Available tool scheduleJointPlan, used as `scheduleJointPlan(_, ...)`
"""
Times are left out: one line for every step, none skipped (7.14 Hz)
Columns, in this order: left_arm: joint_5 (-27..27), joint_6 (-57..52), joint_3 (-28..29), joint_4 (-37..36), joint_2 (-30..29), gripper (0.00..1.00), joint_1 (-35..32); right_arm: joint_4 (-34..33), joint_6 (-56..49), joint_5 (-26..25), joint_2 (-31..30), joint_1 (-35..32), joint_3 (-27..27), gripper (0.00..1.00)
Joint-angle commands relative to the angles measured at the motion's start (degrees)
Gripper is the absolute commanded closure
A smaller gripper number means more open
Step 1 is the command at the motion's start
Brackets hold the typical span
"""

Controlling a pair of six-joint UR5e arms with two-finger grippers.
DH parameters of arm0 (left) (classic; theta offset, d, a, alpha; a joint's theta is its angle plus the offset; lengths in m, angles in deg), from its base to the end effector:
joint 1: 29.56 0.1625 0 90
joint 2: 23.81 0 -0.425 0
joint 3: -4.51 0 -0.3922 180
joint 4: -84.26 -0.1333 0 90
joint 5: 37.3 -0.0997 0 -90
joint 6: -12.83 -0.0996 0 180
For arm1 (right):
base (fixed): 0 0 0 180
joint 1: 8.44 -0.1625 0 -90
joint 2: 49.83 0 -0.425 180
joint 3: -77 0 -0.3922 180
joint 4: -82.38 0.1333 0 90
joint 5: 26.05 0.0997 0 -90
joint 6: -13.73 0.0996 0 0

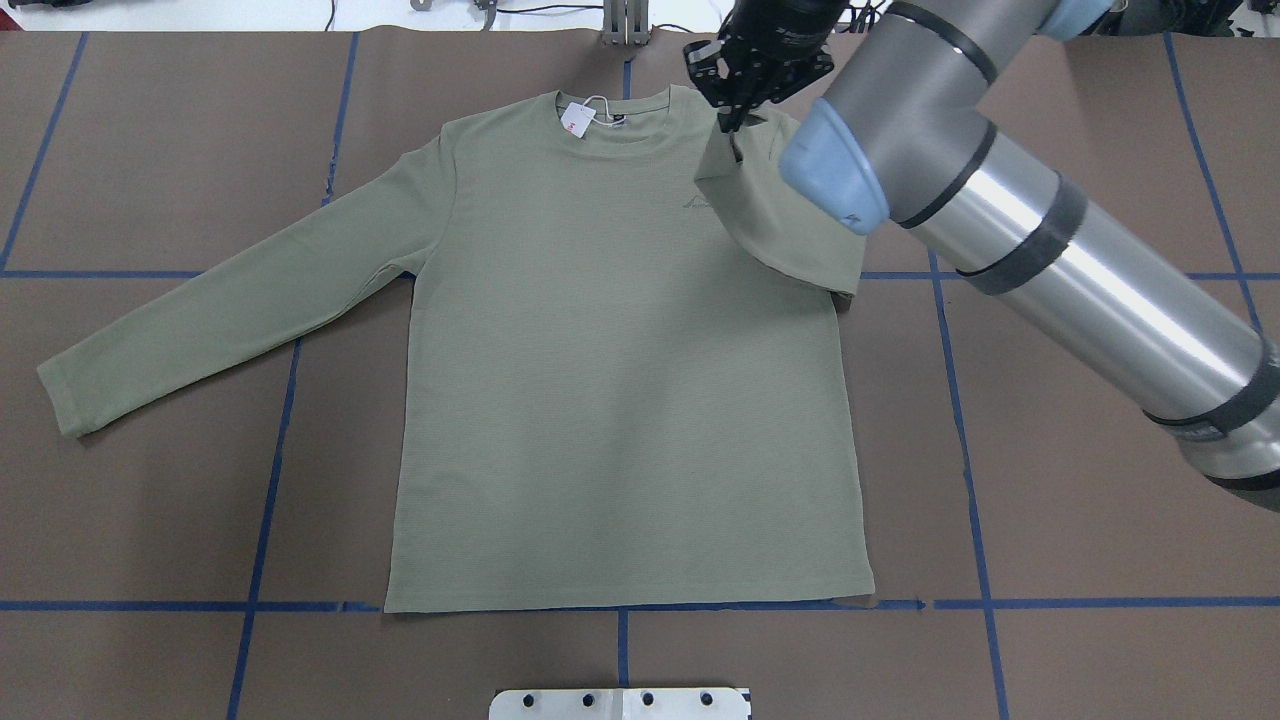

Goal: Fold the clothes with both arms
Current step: 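Lift the sleeve with the right gripper and carry it across the shirt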

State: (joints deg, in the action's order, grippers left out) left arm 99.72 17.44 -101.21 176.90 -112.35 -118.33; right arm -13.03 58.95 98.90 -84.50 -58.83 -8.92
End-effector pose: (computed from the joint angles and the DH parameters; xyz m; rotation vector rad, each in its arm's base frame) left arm -0.0500 -0.4856 0.5267 0.2362 0.8273 0.0657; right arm -0.4022 -0.6056 0.0837 0.1826 -0.9466 -0.1537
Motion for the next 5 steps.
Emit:
scheduleJointPlan(0.0, -0.22, 0.25, 0.0, 0.03, 0.0, 0.0, 3.92, 6.44, -9.77, 9.07, 8.96, 10.65, 1.0)
scheduleJointPlan(0.0, -0.13, 0.08, 0.0, 0.12, 0.0, 0.0, 6.1, 6.72, -12.34, 10.14, 11.0, 13.21, 1.0)
scheduleJointPlan(0.0, -0.22, 0.16, 0.0, 0.12, 0.0, 0.0, 8.29, 8.29, -15.06, 10.85, 12.85, 14.72, 1.0)
scheduleJointPlan(0.0, -0.04, -0.01, 0.0, 0.12, 0.0, 0.0, 9.53, 9.7, -16.04, 12.33, 13.74, 16.04, 1.0)
scheduleJointPlan(0.0, 0.04, -0.19, 0.0, 0.12, 0.0, 0.0, 12.94, 11.19, -19.27, 12.26, 15.49, 17.18, 1.0)
